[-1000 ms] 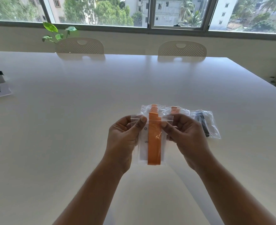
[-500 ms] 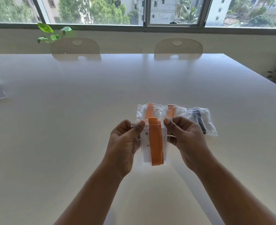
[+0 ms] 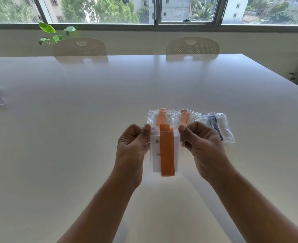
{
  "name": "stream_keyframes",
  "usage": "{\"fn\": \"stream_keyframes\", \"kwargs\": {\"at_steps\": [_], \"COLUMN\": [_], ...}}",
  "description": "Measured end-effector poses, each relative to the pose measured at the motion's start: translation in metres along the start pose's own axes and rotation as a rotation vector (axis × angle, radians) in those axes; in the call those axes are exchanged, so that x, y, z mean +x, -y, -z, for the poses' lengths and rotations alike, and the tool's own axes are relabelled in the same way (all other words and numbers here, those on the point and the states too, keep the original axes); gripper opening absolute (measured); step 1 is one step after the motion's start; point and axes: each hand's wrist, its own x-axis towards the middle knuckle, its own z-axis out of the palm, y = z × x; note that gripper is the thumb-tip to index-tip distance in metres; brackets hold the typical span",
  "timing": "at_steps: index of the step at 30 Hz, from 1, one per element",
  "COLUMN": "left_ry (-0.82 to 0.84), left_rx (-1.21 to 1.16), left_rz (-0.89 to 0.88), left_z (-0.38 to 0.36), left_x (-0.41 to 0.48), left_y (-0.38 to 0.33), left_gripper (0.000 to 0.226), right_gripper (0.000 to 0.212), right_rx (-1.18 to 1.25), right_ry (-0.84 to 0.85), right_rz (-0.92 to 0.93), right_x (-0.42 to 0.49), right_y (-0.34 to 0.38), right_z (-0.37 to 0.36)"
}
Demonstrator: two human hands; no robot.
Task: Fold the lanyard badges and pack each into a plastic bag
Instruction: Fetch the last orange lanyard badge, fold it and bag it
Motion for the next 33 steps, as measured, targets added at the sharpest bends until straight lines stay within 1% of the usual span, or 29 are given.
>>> {"fn": "stream_keyframes", "kwargs": {"at_steps": [4, 8, 14, 17, 20, 23, 26, 28, 32, 33], "left_ry": [0.005, 0.010, 0.051, 0.033, 0.008, 0.009, 0.026, 0.029, 0.021, 0.018], "left_rx": [-0.009, 0.066, 0.162, 0.164, 0.102, 0.090, 0.091, 0.098, 0.108, 0.108], "left_rz": [-0.008, 0.011, 0.029, 0.040, 0.075, 0.077, 0.064, 0.059, 0.057, 0.058], "left_z": [-0.0002, -0.0007, -0.0005, -0.0001, 0.0008, 0.0012, -0.0002, -0.0006, 0.0001, 0.0002], "left_x": [-0.0001, -0.0012, -0.0011, -0.0022, -0.0015, -0.0005, -0.0015, -0.0021, -0.0018, -0.0017], "left_y": [-0.0017, -0.0016, -0.0037, -0.0011, 0.0005, 0.0000, 0.0002, 0.0007, 0.0019, 0.0024], "left_gripper": [0.024, 0.022, 0.022, 0.021, 0.015, 0.012, 0.011, 0.013, 0.016, 0.016], "right_gripper": [0.016, 0.013, 0.017, 0.017, 0.022, 0.025, 0.035, 0.030, 0.010, 0.011], "right_rx": [0.027, 0.051, 0.043, 0.032, 0.010, -0.018, -0.049, -0.015, 0.073, 0.096], "right_ry": [0.021, 0.052, 0.025, 0.017, 0.034, 0.024, 0.020, 0.029, 0.047, 0.045], "right_rz": [-0.014, -0.017, -0.028, -0.035, -0.070, -0.097, -0.109, -0.111, -0.115, -0.122], "right_x": [0.0000, -0.0007, -0.0006, 0.0000, 0.0001, -0.0004, -0.0008, -0.0009, -0.0008, -0.0007], "right_y": [-0.0022, -0.0007, 0.0016, 0.0005, 0.0003, -0.0007, -0.0020, -0.0022, -0.0028, -0.0028], "right_z": [0.0000, 0.0003, 0.0006, 0.0003, -0.0005, -0.0001, 0.0017, 0.0021, 0.0022, 0.0023]}}
